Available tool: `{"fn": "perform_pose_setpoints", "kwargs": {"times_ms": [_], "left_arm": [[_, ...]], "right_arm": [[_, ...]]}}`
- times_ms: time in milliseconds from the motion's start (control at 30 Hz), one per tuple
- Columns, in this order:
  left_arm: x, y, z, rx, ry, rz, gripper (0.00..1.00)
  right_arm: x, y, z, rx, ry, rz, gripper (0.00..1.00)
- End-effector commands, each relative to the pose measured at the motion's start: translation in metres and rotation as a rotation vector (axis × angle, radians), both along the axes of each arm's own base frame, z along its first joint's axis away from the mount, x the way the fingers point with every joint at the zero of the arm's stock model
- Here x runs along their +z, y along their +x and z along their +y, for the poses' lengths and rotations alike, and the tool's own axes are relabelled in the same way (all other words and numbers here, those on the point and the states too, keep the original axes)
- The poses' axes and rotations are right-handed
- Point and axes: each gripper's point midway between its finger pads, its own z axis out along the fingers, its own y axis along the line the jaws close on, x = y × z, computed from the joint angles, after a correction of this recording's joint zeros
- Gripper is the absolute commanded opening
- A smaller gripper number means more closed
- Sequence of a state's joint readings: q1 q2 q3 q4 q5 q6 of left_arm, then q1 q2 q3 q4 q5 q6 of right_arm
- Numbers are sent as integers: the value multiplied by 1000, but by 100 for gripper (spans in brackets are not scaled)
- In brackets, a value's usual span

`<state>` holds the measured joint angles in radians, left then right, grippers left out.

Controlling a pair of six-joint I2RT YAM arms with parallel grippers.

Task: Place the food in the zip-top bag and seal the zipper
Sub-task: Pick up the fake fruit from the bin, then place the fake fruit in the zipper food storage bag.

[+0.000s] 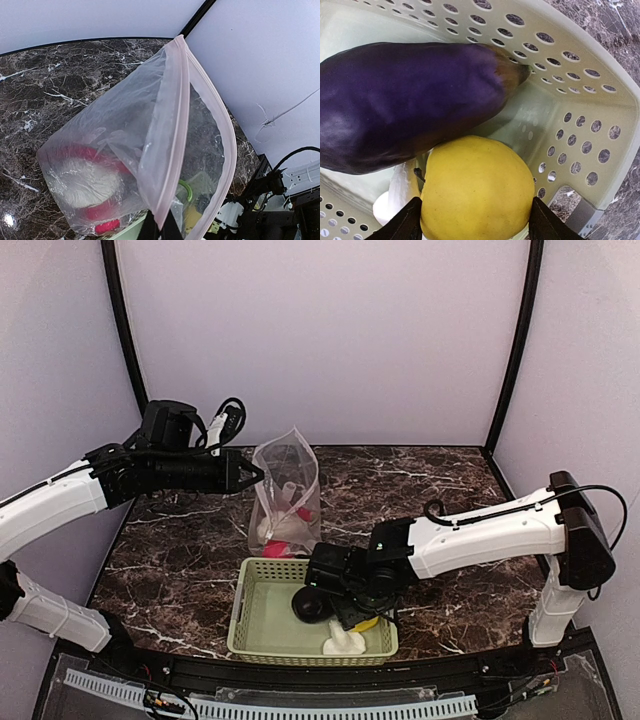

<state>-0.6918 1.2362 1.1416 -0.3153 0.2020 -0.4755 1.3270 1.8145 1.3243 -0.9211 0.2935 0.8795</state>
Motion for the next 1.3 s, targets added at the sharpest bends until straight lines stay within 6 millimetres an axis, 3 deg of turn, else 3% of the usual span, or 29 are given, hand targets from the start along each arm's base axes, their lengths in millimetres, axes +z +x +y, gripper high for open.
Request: {"fn": "perform_pose_setpoints", "kwargs": {"times_ms": [0,300,467,633,833,1133,1267], "left_arm": [[7,-4,4,-4,-14,-14,1],[7,-4,6,2,-13,-16,1],[10,-5,7,0,-12,-22,1],[9,-6,5,-17,-18,-14,1],[26,-13,-5,-80,-80,-45,1],[19,-12,-5,-85,-48,-23,1],[18,-12,-6,-88,-51,-18,1]], "right_arm": [[4,3,-2,-17,-9,-24,64],[30,6,1,-19,79,-57,59],[58,4,-3,-2,186,-82,58],[106,6,-7,42,337,-138,59],[173,30,-4,56,492,-243,58],[279,74,34,177,682,-463,59],[304,88,56,236,721,-503,59]]}}
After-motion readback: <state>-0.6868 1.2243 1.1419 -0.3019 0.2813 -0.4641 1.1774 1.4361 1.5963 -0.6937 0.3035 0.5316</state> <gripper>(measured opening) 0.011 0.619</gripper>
